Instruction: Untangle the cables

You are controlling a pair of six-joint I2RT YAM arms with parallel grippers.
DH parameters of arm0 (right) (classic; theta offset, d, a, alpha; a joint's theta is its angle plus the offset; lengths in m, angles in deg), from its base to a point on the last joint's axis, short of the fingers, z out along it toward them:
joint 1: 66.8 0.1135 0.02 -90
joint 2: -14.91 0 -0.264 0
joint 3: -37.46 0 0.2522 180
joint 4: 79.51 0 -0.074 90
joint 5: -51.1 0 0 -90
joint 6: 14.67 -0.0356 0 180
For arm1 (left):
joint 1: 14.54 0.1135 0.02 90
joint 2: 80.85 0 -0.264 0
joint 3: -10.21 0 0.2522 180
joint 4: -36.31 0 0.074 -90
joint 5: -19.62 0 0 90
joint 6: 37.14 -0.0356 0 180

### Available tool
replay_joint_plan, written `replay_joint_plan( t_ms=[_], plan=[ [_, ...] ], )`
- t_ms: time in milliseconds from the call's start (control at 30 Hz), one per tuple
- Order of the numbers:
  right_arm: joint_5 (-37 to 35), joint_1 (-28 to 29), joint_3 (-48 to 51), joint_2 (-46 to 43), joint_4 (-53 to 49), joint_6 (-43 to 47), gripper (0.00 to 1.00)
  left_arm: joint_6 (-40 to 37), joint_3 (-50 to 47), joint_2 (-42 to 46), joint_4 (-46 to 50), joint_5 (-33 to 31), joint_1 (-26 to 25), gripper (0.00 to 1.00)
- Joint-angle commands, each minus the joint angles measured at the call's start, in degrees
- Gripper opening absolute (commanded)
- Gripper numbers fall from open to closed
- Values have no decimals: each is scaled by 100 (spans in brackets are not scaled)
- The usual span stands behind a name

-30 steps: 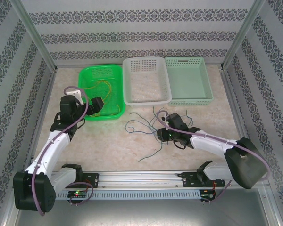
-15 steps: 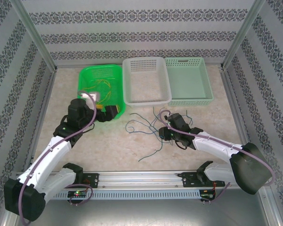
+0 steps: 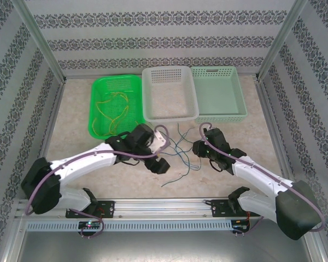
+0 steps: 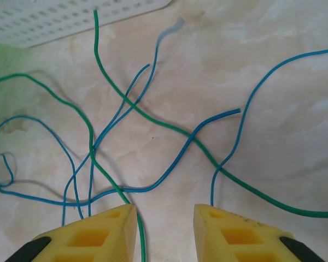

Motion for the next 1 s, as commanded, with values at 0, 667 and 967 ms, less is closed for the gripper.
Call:
replay_joint_plan(
  t_ms=[0, 667, 967],
  plan=[
    [152, -89, 85, -31, -179, -170, 34, -713, 269, -335, 511, -42, -375, 86],
    [372, -151, 322, -12, -101, -443, 44, -1062, 1421, -2516, 1000, -283, -1154, 69],
    [425, -156, 450, 789, 21, -975, 48, -1167, 1678, -2272, 1301, -191, -1145, 8]
  ],
)
